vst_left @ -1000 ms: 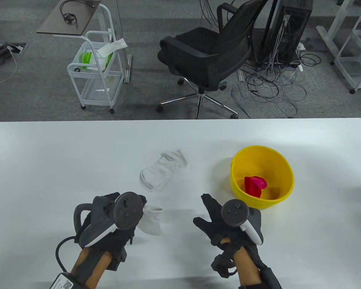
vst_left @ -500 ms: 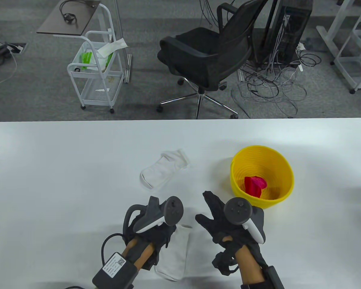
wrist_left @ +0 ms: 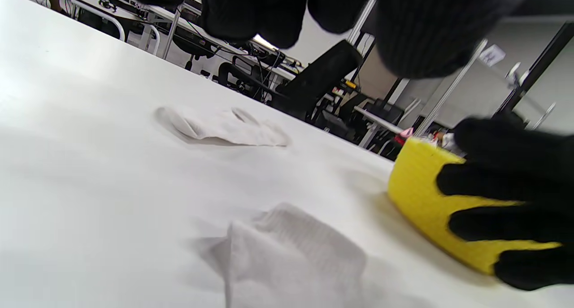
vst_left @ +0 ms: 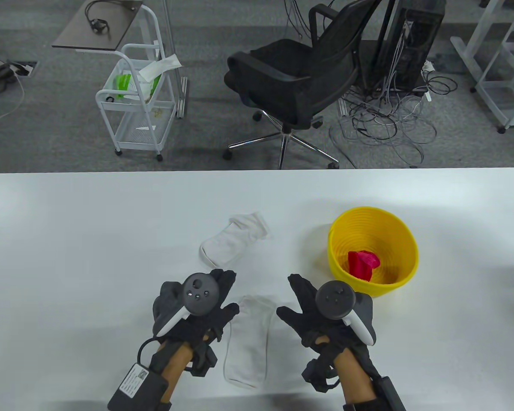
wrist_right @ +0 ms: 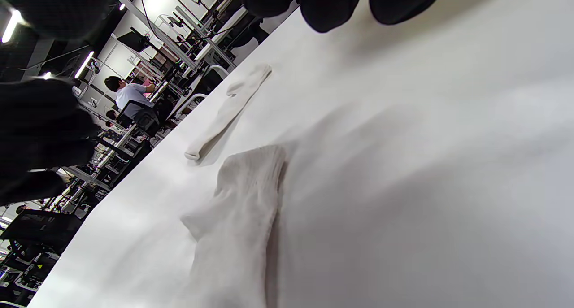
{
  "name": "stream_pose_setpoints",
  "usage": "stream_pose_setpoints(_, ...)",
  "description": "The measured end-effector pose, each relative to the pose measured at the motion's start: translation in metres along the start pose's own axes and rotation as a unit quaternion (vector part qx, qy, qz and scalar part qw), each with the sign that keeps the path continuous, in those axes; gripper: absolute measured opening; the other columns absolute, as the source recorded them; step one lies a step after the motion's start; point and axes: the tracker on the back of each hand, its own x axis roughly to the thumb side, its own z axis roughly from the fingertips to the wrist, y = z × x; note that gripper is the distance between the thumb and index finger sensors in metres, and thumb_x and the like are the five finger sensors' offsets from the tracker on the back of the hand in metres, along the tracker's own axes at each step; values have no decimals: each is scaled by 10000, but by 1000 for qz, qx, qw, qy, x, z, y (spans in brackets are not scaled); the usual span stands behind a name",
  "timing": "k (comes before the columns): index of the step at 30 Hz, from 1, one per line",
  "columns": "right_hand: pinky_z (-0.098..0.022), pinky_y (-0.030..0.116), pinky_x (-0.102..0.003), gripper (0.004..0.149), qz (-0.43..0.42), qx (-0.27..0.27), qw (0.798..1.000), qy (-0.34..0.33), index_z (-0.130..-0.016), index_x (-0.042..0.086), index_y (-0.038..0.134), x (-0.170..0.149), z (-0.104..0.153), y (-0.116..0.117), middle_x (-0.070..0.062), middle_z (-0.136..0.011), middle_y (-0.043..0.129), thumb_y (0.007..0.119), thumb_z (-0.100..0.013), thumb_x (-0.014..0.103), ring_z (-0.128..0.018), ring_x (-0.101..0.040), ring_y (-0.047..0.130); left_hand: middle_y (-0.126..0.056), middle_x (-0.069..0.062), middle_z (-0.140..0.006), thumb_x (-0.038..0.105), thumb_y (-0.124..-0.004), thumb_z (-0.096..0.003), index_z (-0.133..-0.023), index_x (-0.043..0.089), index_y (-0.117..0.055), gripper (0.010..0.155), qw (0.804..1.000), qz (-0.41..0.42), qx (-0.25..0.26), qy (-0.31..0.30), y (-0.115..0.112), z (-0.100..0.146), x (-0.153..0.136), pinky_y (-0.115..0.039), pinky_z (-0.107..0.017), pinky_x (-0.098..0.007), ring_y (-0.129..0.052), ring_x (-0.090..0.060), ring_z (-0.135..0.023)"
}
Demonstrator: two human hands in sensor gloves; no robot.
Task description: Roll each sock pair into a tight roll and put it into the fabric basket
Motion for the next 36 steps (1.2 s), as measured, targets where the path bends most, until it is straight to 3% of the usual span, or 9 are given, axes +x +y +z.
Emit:
stream_pose_setpoints(6, -700, 559, -617, 829, 4, -17, 1000, -5, -1074, 321, 378, 4, -2, 1, -35, -1169, 434, 674, -393, 690, -1075, -380, 549, -441, -14, -1178, 573, -732, -393, -1066, 332, -403, 787, 996, 83, 22, -18, 9, 35, -16, -431, -756, -545, -489, -309, -1101)
stream_pose_setpoints(12, -687, 594, -600, 799, 4, -42, 999, -13, -1059, 299, 440, 10, 2, 1, -34, -1143, 514, 692, -396, 668, -1050, -364, 611, -418, -12, -1175, 567, -726, -395, -1062, 325, -404, 779, 995, 101, -1, -15, 6, 30, -22, -401, -759, -534, -457, -306, -1101)
stream_pose_setpoints(18, -656, 691, -551, 744, -19, -107, 994, -5, -1029, 295, 539, 36, 7, -13, -14, -1088, 655, 801, -394, 578, -983, -313, 765, -413, -12, -1174, 562, -729, -393, -1061, 323, -421, 774, 993, 116, 2, -8, 10, 33, -29, -388, -760, -531, -443, -308, -1103)
stream_pose_setpoints(23, -655, 719, -521, 726, 29, -137, 988, 60, -1004, 305, 598, 63, -27, -34, 4, -1043, 738, 862, -369, 540, -928, -257, 855, -410, -11, -1175, 557, -733, -392, -1060, 318, -436, 769, 991, 130, 8, -1, 16, 34, -35, -377, -762, -530, -434, -309, -1105)
stream_pose_setpoints(26, -648, 727, -513, 705, 23, -140, 985, 101, -989, 314, 634, 72, -60, -40, 10, -1025, 767, 877, -364, 530, -906, -248, 879, -414, -14, -1174, 551, -738, -391, -1059, 308, -443, 770, 990, 139, 8, 11, 18, 33, -43, -378, -761, -530, -437, -312, -1103)
stream_pose_setpoints(36, -652, 747, -470, 660, 18, -97, 973, 207, -957, 389, 674, 60, -162, -29, 92, -986, 835, 892, -353, 544, -881, -173, 926, -410, -18, -1174, 557, -730, -397, -1062, 296, -435, 773, 986, 162, 18, 21, 25, 36, -50, -374, -761, -527, -430, -315, -1103)
